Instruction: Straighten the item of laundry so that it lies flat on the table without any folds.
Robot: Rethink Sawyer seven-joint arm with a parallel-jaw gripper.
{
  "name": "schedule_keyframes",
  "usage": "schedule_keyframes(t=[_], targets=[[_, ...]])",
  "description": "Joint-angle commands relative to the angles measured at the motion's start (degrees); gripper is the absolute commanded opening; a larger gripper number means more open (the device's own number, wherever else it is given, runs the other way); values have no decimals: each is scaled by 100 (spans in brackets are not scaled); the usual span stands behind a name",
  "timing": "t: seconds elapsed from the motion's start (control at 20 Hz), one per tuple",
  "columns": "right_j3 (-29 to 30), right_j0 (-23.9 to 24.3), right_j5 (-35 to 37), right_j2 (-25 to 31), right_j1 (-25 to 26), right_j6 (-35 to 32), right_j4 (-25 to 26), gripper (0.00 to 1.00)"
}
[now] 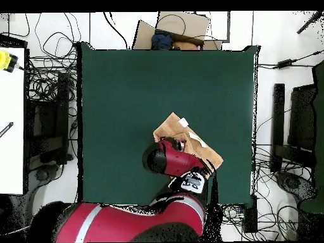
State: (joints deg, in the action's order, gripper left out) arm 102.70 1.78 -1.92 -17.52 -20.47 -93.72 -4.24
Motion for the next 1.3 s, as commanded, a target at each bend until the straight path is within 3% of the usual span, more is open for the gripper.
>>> schedule_keyframes(t=[0.05,0.4,0.75,1.1,1.3], targets=[[-471,-162,-483,-76,557,-1287,-472,100],[-78,-588,-1093,-534,727,-1678,-1087,100],[74,-540,-1257,-386,681,-1562,-1196,100],[-48,-260,-483,15,304,-1052,-833,100],[-89,-297,-399,-46,268,-1021,-883,100]])
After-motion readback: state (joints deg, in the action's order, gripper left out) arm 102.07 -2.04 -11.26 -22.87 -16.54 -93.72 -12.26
